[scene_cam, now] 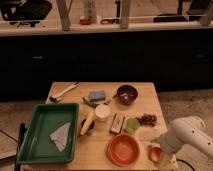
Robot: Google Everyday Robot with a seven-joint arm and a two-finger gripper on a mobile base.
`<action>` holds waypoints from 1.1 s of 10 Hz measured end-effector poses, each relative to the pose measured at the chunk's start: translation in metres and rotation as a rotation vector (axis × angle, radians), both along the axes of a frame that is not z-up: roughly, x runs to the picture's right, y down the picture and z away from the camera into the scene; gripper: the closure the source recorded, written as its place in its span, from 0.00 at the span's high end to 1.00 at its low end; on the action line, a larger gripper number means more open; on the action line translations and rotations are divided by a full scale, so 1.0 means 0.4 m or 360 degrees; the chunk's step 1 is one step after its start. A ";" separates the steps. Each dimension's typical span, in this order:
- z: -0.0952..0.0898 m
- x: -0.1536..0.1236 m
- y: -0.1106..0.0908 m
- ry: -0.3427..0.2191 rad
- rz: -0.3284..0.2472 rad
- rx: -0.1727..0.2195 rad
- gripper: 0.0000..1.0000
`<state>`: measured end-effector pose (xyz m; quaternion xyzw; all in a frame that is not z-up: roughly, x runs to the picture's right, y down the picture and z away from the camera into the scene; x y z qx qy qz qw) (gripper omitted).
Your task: Place apple in purple bowl
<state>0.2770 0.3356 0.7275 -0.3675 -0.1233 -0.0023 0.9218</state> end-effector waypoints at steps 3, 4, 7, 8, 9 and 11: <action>-0.008 -0.004 -0.014 -0.0016 0.0003 0.0017 0.23; -0.015 -0.001 -0.026 -0.0020 0.0004 0.0028 0.10; -0.036 0.012 -0.068 -0.0030 0.0002 0.0061 0.00; -0.041 0.017 -0.081 -0.0032 0.0002 0.0070 0.00; -0.047 0.025 -0.103 -0.0032 0.0005 0.0088 0.00; -0.059 0.040 -0.146 -0.0029 0.0003 0.0117 0.00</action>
